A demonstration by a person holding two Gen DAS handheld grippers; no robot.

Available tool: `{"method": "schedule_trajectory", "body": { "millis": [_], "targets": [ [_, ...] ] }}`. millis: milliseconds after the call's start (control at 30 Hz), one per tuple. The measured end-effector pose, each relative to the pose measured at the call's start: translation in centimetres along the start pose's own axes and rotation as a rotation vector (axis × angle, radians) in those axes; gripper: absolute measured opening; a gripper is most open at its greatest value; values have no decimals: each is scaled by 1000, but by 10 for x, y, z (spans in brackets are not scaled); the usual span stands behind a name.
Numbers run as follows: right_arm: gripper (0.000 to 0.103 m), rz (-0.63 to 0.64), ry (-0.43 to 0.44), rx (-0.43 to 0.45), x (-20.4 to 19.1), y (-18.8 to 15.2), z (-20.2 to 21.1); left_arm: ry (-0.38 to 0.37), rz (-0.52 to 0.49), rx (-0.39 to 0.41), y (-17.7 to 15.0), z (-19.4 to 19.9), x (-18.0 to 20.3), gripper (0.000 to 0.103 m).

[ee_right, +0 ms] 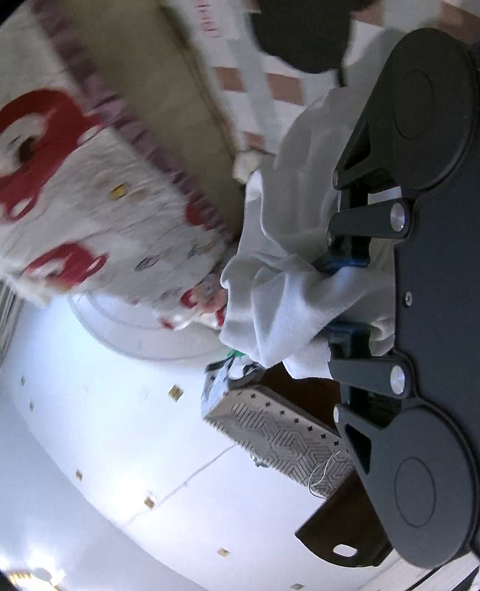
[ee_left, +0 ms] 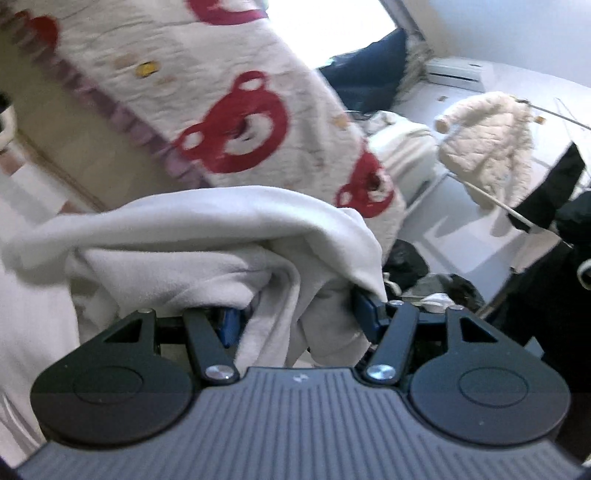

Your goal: Fold clothes

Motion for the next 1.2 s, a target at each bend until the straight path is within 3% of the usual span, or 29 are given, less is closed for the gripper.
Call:
{"method": "schedule_trajectory", "body": {
  "millis": [133, 267, 333, 367, 400, 433, 500, 533, 567, 600, 700, 767, 933, 1067, 1200],
  "targets": [
    [31, 126, 1, 43, -30, 43, 22, -19, -144, 13, 27, -17, 57, 57],
    [31, 260, -51, 86, -57, 84, 54, -61, -204, 42, 30, -36, 104, 57],
    [31, 347, -108, 109, -62, 92, 75, -37, -225, 44, 17, -53, 107, 61],
    [31, 380, -163, 126, -57, 92, 85, 39, -241, 16, 4, -70, 96, 63],
    [37, 394, -259, 144, -42, 91, 95, 136, -258, -21, -10, -88, 80, 66],
    [55, 404, -364, 163, -25, 89, 105, 233, -275, -59, -23, -105, 64, 72],
    [78, 341, -749, 149, 37, 75, 137, 503, -345, -196, -63, -138, 16, 72],
    [77, 300, -964, 122, 70, 63, 157, 571, -370, -246, -83, -145, -4, 72],
    [77, 301, -1081, 95, 94, 48, 173, 621, -386, -290, -103, -150, -22, 72],
    [77, 282, -1114, 59, 113, 33, 182, 635, -364, -329, -121, -150, -38, 72],
    [73, 125, -1113, -68, 164, -8, 199, 636, -249, -402, -162, -141, -76, 72],
    [73, 75, -1064, -89, 175, -15, 196, 645, -185, -430, -181, -136, -93, 72],
    [73, 41, -997, -102, 180, -19, 177, 638, -140, -474, -204, -130, -111, 72],
    [74, -65, -1056, -121, 206, -34, 176, 585, -159, -460, -209, -133, -103, 75],
    [74, -241, -1103, -57, 240, -45, 194, 591, -160, -482, -220, -142, -106, 75]
  ]
}}
Point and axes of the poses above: each gripper's, at about its wrist camera, not at the fingertips, and z roughly against the way its jaws point, x to its right, y to its top, the point moved 10 cm from there along -z, roughly the way its jaws point, and after that the axes turned 10 degrees about y, right-handed, at the moved point
